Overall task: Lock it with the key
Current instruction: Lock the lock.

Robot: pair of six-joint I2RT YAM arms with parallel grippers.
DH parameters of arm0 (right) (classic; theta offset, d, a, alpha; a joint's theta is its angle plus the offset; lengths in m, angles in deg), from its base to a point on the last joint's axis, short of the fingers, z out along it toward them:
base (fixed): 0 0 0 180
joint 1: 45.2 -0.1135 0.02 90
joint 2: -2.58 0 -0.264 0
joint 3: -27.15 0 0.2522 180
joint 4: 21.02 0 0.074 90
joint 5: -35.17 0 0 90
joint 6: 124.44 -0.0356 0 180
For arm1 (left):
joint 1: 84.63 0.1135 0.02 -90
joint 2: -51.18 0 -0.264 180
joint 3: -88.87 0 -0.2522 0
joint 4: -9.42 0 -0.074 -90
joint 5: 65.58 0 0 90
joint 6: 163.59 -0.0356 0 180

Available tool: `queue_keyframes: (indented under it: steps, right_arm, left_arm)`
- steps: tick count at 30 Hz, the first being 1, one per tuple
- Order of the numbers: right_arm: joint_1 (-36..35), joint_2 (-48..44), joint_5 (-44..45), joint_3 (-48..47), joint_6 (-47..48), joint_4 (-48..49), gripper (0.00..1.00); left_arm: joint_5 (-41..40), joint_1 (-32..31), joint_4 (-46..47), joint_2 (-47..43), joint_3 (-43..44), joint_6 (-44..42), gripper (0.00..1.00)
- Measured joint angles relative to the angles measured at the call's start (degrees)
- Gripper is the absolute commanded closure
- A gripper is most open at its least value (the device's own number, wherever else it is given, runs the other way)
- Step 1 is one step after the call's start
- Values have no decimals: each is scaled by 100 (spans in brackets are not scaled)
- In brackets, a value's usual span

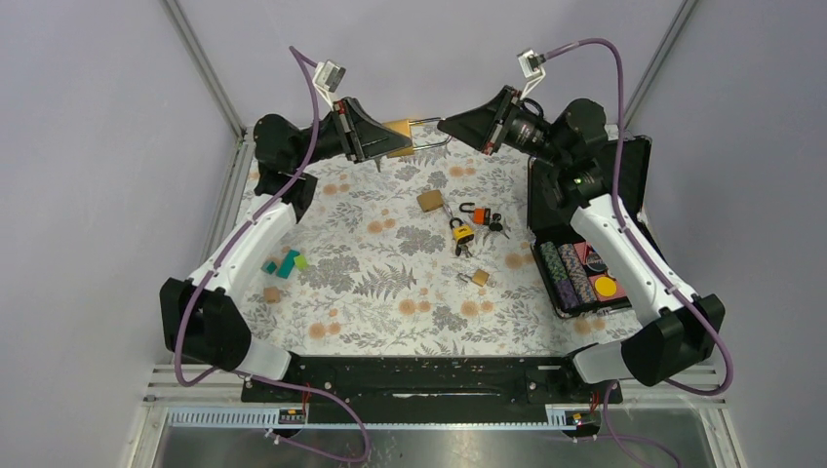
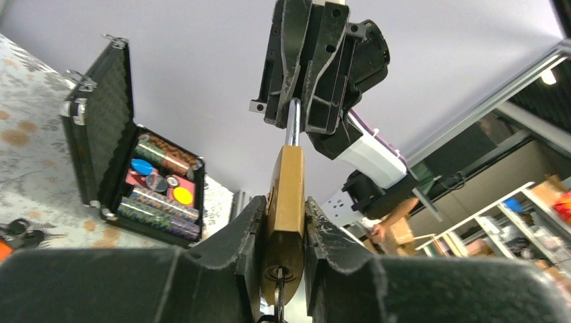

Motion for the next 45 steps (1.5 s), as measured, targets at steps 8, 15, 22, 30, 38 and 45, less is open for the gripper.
queue_keyframes:
  steps: [8, 15, 22, 30, 38, 45]
  right_arm:
    - [-15, 404, -533, -92, -872, 890, 100]
    - [-55, 415, -531, -267, -529, -39, 100]
    - [-107, 317, -343, -721, 284, -1720, 100]
    - [-400, 264, -581, -1047, 1543, -3711, 100]
    - [-422, 264, -949, -1366, 2365, -4481, 100]
    - [-852, 354, -820, -1569, 3392, -5488, 100]
  left_arm:
    - [247, 0, -1167, -356, 50, -892, 100]
    - [562, -4, -1932, -393, 52, -1248, 100]
    - [520, 87, -2769, -544, 68, -1716, 29]
    - [348, 446, -3943, -614, 472, -3093, 4]
    - [791, 330, -5532, -1025, 616, -5071, 3]
    - [752, -490, -7217, -1093, 741, -6832, 4]
